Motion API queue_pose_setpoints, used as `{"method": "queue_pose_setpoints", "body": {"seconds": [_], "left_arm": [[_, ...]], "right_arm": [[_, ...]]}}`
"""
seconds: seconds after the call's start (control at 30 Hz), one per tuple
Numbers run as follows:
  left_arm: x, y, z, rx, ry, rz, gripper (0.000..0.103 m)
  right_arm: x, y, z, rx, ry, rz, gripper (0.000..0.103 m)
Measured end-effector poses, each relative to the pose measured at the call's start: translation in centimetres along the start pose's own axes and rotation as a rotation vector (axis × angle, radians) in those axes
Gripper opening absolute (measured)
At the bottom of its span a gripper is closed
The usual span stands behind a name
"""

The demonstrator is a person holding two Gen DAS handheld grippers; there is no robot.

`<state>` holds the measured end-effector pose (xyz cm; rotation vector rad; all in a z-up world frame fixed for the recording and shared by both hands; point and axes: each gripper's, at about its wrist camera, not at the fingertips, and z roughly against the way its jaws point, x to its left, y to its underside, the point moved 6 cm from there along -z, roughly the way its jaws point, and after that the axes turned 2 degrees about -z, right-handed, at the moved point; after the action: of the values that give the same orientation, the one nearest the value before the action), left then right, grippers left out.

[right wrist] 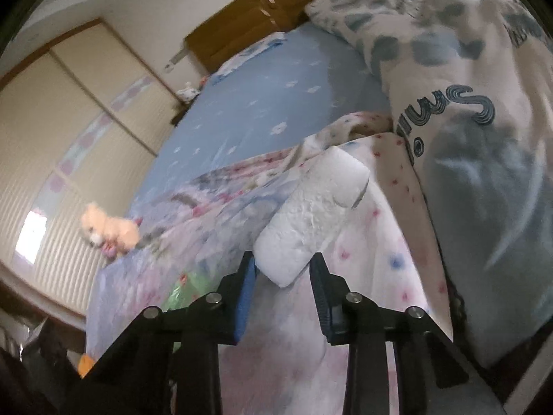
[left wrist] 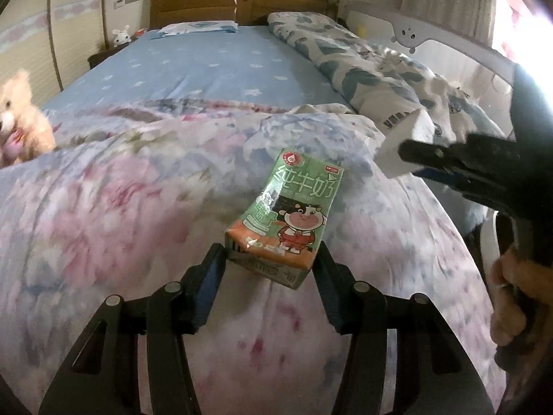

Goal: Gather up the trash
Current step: 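Grasp the green milk carton with left gripper while right grasps white tissue block, then carry the green milk carton and white tissue block over the bin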

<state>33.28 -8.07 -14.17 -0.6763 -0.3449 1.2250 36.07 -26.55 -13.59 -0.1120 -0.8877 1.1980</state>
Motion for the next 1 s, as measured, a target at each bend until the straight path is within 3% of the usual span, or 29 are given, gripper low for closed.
{"method": "queue_pose_setpoints", "body": {"seconds": [0.2, 0.4, 0.57, 0.67, 0.73, 0.8, 1.0], "left_arm": [[1.7, 2.8, 4.3, -0.011, -0.014, 0.049, 0.051], [3.1, 6.5, 7.9, 0.005, -0.029, 0.089, 0.051], [3.7, 9.9, 9.4, 0.029, -0.058, 0.120, 0.051], [4.2, 11.5, 9.8, 0.037, -0.058, 0.169, 0.051], [4.4, 12.1, 10.1, 0.034, -0.060, 0.185, 0.051], [4.4, 12.5, 10.4, 0.028, -0.062, 0.192, 0.052], [4.7, 13.2, 10.5, 0.028, -0.060, 0.201, 0.052]], "right_arm": [[2.8, 5.0, 3.4, 0.049, -0.057, 0.125, 0.031], [5.2, 11.7, 5.5, 0.181, -0.115, 0.220, 0.031], [6.0, 15.8, 6.2, 0.278, -0.110, 0.299, 0.031], [6.0, 16.5, 6.4, 0.267, -0.078, 0.305, 0.037], [6.4, 16.9, 6.5, 0.242, -0.075, 0.284, 0.053], [6.7, 17.4, 6.8, 0.206, -0.078, 0.259, 0.079], [5.2, 17.9, 7.4, 0.073, -0.041, 0.075, 0.083]]}}
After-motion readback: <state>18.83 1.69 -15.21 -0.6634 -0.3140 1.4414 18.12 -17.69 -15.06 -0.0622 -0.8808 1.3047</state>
